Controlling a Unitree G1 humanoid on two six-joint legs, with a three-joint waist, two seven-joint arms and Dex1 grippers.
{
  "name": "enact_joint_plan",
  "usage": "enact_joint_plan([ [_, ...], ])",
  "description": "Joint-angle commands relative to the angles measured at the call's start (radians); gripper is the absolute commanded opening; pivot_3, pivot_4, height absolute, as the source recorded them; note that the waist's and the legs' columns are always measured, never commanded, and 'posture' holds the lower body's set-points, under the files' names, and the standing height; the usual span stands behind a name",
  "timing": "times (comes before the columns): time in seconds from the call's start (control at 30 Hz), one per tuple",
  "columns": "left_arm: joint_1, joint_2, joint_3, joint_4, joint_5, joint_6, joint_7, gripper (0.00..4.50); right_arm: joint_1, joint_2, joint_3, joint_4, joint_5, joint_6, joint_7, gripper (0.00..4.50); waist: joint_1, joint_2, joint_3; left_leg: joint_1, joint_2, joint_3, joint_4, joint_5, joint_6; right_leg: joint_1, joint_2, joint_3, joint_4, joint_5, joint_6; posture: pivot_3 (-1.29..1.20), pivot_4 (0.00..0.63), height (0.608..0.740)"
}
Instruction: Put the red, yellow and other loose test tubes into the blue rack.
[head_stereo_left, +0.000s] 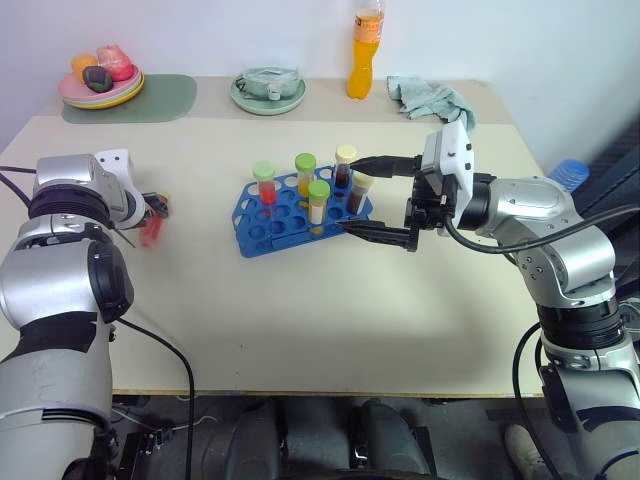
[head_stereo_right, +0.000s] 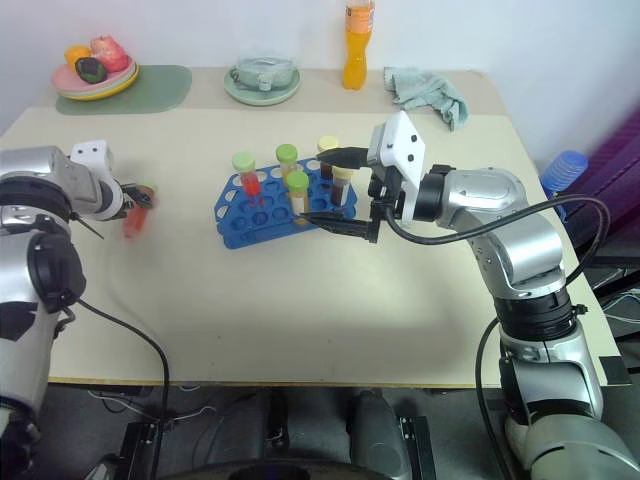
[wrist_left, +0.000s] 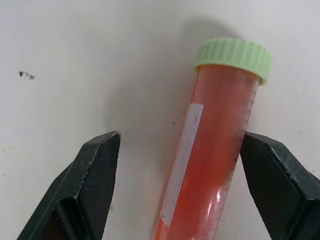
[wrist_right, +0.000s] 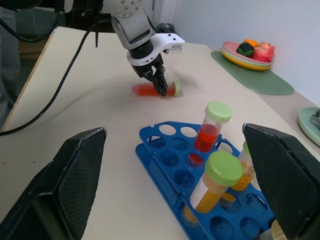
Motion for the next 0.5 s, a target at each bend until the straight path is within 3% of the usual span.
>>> enact_joint_plan([
  [0.03, -0.019, 0.008, -0.004, 0.002, 0.015, -0.015, -0.01, 3.76, -0.023, -0.001, -0.025, -0.021, 0.005, -0.01, -0.005, 4.46, 0.0, 0.0, 0.0, 0.0, 0.0, 0.0, 0.0, 0.0, 0.0, 0.0, 0.0, 0.0, 0.0, 0.0, 0.0, 0.0, 0.15, 0.74],
  [0.5, -0.043, -0.019, -0.042, 0.015, 0.068, -0.062, -0.05, 3.76, -0.008, -0.001, -0.031, -0.046, 0.016, 0.013, -0.032, 4.46, 0.001, 0.0, 0.0, 0.0, 0.0, 0.0, 0.001, 0.0, 0.0, 0.0, 0.0, 0.0, 0.001, 0.0, 0.0, 0.0, 0.15, 0.74],
])
